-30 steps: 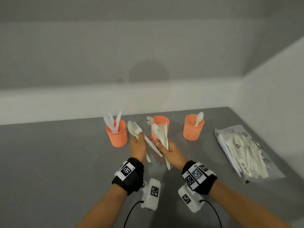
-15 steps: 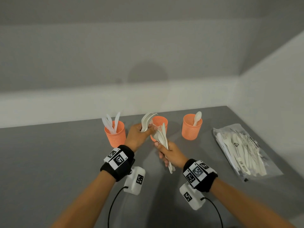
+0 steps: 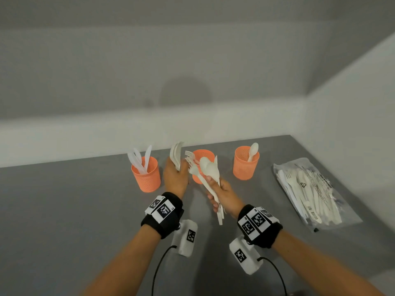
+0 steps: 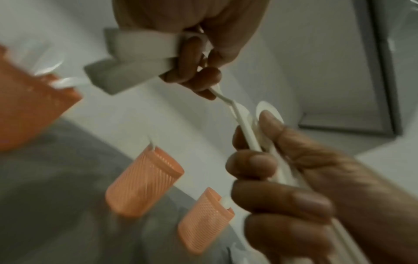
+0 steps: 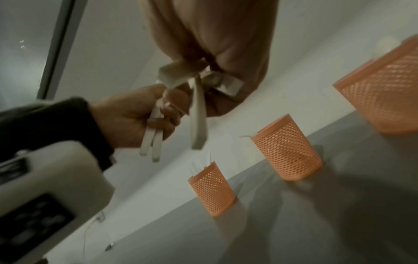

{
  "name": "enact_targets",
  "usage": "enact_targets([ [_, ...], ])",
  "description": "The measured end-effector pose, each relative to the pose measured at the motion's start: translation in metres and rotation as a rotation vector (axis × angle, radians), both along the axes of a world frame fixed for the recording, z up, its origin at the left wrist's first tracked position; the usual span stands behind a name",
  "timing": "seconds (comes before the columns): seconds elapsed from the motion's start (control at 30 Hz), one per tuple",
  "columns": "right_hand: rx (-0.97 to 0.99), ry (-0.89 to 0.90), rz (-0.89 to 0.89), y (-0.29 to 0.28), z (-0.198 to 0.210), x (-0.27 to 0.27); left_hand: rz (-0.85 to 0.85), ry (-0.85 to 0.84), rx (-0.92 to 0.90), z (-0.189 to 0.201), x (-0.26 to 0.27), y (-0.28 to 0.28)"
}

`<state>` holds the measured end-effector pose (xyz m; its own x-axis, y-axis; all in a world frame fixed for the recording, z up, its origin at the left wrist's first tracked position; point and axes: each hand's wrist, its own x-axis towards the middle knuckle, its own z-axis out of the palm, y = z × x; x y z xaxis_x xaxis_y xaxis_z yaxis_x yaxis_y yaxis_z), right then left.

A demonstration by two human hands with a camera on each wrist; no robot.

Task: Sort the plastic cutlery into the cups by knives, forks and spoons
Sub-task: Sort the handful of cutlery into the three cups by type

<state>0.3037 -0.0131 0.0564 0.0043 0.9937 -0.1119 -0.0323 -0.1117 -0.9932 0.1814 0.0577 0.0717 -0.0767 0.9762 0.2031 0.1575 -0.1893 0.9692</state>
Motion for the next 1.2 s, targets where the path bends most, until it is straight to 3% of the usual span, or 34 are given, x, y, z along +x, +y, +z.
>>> enact_targets([
  [0.13,-0.004,0.042,-0.050,0.003,0.000,-0.001,-0.112,-0.207,-0.272,-0.008,0.000,-0.019],
  [0.27,0.007,0.011,-0.024,0.007,-0.004,-0.008,-0.294,-0.237,-0.415,-0.023,0.002,-0.032],
  [0.37,0.000,0.006,-0.026,0.008,-0.010,-0.011,-0.301,-0.265,-0.405,-0.024,0.005,-0.034],
  [0.57,-0.025,-0.068,-0.112,0.005,-0.022,0.001,-0.028,-0.313,-0.370,-0.021,0.004,-0.022],
  [0.67,-0.045,-0.057,-0.066,0.006,-0.021,0.016,-0.135,-0.334,-0.362,-0.023,0.004,-0.016],
  [0.8,-0.053,-0.089,0.073,0.005,-0.014,0.033,-0.351,-0.182,-0.359,-0.019,0.019,-0.017],
  [1.0,-0.058,-0.219,0.247,0.024,-0.013,0.070,-0.302,-0.123,-0.261,-0.006,0.064,-0.013],
  [1.1,0.014,-0.285,0.139,0.044,-0.014,0.090,-0.268,-0.114,-0.172,0.005,0.087,-0.005],
  [1.2,0.121,-0.187,-0.113,0.064,-0.002,0.108,-0.213,-0.115,-0.125,0.016,0.099,0.011],
])
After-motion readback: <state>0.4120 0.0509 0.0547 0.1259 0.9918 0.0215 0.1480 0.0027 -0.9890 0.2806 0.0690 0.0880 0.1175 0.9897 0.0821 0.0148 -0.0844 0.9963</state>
